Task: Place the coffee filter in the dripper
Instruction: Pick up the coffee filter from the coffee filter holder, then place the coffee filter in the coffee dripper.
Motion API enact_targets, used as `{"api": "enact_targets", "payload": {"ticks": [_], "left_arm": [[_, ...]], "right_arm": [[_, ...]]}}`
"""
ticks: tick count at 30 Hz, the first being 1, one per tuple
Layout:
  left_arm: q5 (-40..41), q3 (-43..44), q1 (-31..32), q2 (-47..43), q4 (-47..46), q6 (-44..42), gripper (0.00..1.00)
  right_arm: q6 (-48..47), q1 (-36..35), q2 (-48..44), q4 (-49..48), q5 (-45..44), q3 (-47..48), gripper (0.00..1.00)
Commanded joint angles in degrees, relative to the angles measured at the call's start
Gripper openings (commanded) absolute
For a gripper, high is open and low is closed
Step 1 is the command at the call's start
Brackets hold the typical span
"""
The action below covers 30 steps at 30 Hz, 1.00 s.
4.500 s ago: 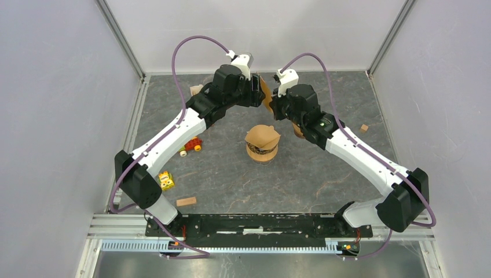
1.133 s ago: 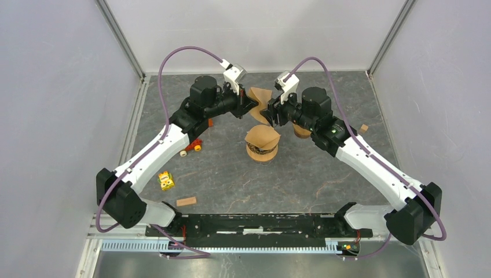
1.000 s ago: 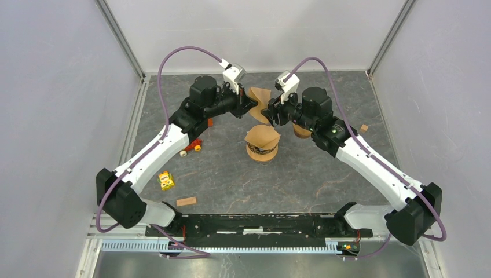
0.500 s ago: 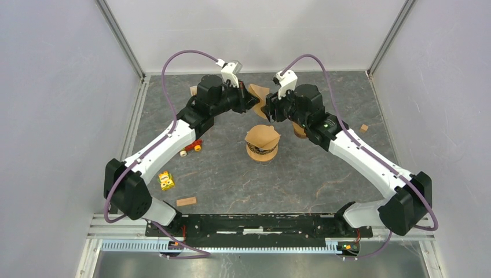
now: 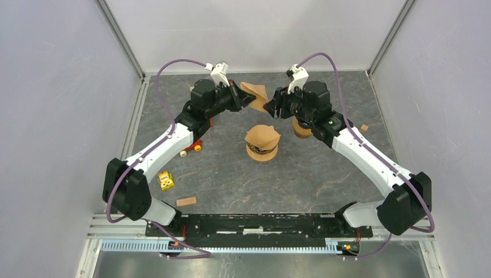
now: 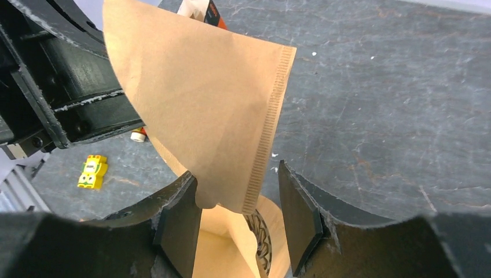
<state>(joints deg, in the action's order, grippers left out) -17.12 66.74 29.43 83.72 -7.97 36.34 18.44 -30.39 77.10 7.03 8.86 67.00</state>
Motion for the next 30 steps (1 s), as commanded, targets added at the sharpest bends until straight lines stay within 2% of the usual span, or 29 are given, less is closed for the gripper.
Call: {"api": "enact_targets", "payload": {"ticks": [1,7,20,30], "left_arm": [[-1.7,-1.9,-0.3,-2.1,-7.5,5.2,0.02],[-2.7,-2.1,-0.4,-1.8,-9.1,5.8,0.02],[-2.7,-3.1,-0.5,-1.3,-10.2,3.9,0.02],[-3.0,-3.8,-0.5,-1.6,-10.1,2.6,0.02]], "right_arm": [[6.0,1.3,0.1,-4.4,5.3,-2.1,0.55],[6.6,1.6,0.9,-3.9,5.0,-2.0,0.57],[11.2,2.8,2.6,-8.5,11.6,-3.6,0.6],[11.2,4.2,2.4,-9.0,11.4,-4.4,0.45]]}}
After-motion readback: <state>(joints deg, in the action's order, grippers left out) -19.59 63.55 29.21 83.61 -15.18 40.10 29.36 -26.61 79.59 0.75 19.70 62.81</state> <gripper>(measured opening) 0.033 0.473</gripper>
